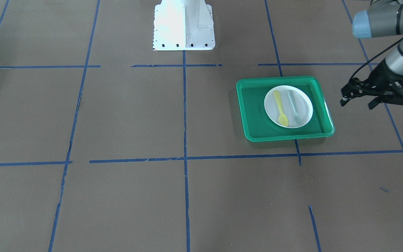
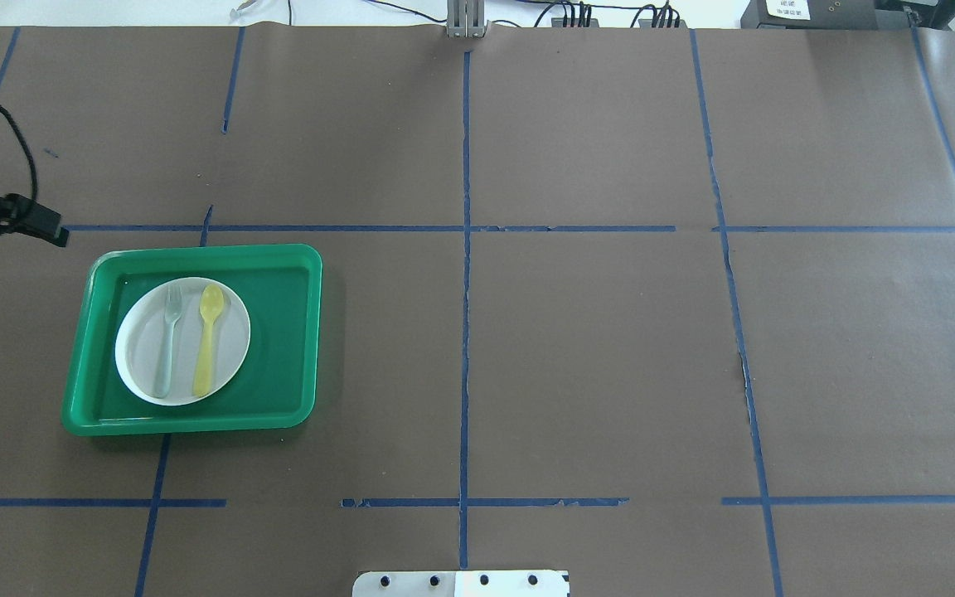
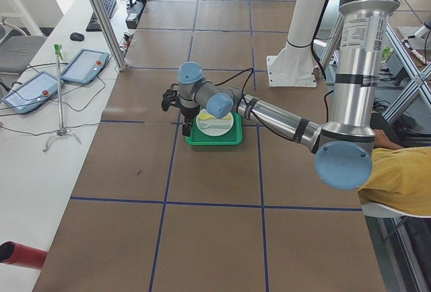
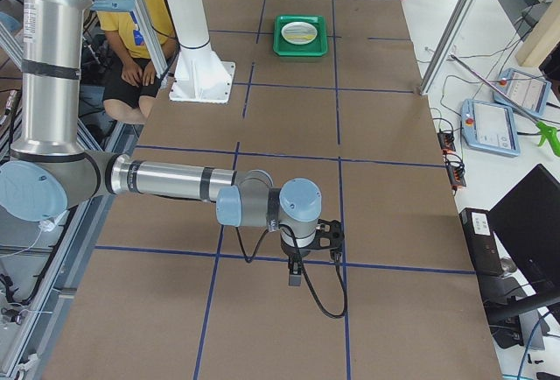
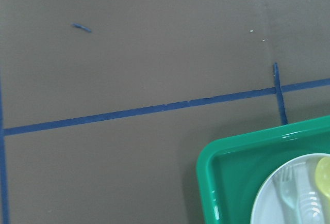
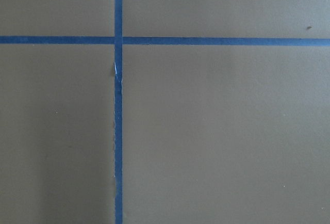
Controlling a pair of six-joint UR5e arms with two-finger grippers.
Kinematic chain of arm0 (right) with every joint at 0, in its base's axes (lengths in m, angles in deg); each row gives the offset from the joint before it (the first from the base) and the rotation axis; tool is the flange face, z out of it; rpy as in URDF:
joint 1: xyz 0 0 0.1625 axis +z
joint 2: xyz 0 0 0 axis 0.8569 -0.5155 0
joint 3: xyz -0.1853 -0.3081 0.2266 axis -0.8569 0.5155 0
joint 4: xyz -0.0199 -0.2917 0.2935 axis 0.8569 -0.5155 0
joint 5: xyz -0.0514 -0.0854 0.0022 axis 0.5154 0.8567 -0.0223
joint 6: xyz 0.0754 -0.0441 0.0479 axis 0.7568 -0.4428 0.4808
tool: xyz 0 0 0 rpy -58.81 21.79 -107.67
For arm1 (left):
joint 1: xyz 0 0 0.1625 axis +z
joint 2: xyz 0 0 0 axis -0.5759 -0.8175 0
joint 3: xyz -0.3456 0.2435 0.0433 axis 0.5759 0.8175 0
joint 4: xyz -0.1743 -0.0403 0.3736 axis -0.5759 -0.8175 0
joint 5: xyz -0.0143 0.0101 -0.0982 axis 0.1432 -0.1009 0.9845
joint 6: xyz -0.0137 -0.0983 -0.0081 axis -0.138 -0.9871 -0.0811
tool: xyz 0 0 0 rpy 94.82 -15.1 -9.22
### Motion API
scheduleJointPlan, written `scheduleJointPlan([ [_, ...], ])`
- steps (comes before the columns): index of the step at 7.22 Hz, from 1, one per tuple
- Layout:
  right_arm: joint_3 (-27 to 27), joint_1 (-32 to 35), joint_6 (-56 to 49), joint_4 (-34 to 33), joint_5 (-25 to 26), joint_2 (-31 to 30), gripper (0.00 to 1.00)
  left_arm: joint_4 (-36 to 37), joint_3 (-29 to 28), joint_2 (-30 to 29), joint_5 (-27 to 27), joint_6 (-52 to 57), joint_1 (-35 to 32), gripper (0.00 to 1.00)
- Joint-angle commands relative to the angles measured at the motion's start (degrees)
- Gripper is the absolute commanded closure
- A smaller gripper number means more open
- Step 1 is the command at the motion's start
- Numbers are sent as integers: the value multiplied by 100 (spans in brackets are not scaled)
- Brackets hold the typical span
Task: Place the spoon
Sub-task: 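Move the left gripper over the yellow spoon on the white plate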
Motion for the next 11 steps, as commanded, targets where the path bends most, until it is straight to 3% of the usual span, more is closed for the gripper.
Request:
scheduleJointPlan([
  [1, 0, 0, 0, 7, 0, 0, 0, -717, -65, -76, -799, -1367, 1133, 0],
  [3, 0, 0, 0, -2, 0, 0, 0, -719, -310, -408, -1275, -1878, 1662, 2],
  [8, 0, 0, 0, -2, 0, 0, 0, -684, -478, -542, -1295, -2065, 2060, 65],
  [11, 0, 0, 0, -2, 0, 0, 0, -675, -514, -542, -1278, -2092, 2104, 64],
])
